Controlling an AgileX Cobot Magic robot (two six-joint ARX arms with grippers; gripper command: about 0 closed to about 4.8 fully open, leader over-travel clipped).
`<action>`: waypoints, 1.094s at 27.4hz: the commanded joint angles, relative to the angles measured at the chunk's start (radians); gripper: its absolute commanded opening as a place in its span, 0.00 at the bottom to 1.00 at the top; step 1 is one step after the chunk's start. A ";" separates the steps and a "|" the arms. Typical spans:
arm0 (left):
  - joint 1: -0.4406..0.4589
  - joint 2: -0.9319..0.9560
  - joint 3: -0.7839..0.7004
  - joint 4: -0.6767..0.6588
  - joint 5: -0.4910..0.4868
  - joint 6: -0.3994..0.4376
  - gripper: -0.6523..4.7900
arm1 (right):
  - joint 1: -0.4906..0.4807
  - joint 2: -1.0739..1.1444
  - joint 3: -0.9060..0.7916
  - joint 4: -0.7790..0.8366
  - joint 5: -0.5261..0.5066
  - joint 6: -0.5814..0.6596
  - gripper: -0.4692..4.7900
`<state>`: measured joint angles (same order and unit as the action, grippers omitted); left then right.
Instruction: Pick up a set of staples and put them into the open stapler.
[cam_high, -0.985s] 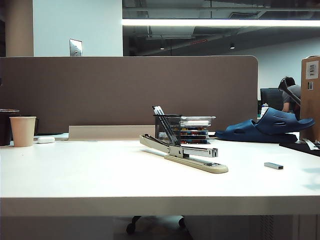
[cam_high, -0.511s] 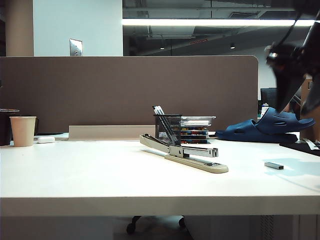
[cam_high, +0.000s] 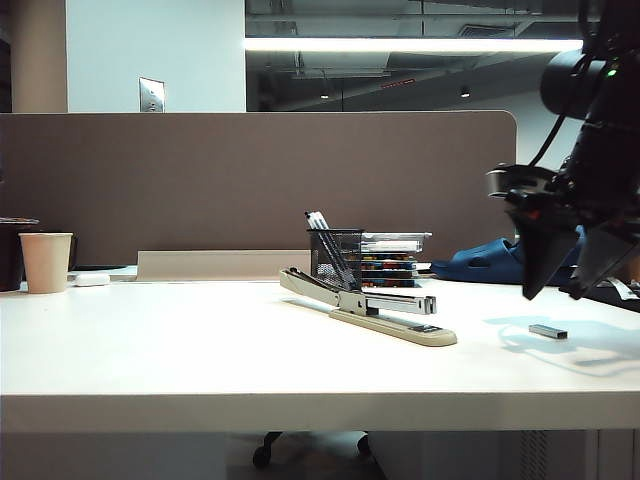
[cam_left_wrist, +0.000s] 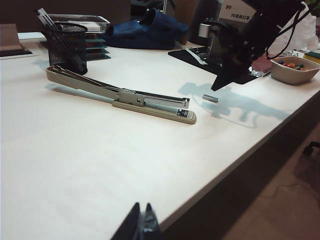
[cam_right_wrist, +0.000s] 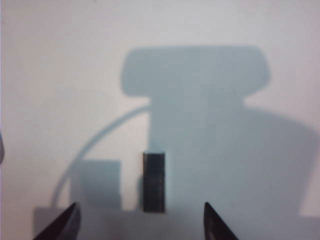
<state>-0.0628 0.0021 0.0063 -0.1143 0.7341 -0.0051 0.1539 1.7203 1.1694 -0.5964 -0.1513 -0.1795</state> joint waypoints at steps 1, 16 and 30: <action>0.001 0.000 0.002 0.006 0.011 -0.011 0.11 | 0.010 0.017 0.006 0.033 0.000 -0.006 0.67; 0.001 0.000 0.002 0.004 0.011 -0.023 0.11 | 0.011 0.071 0.006 0.071 0.003 -0.009 0.63; 0.001 0.000 0.002 0.004 0.011 -0.034 0.11 | 0.011 0.085 0.005 0.069 0.001 -0.008 0.58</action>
<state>-0.0628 0.0021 0.0063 -0.1165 0.7376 -0.0387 0.1642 1.8000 1.1698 -0.5354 -0.1501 -0.1852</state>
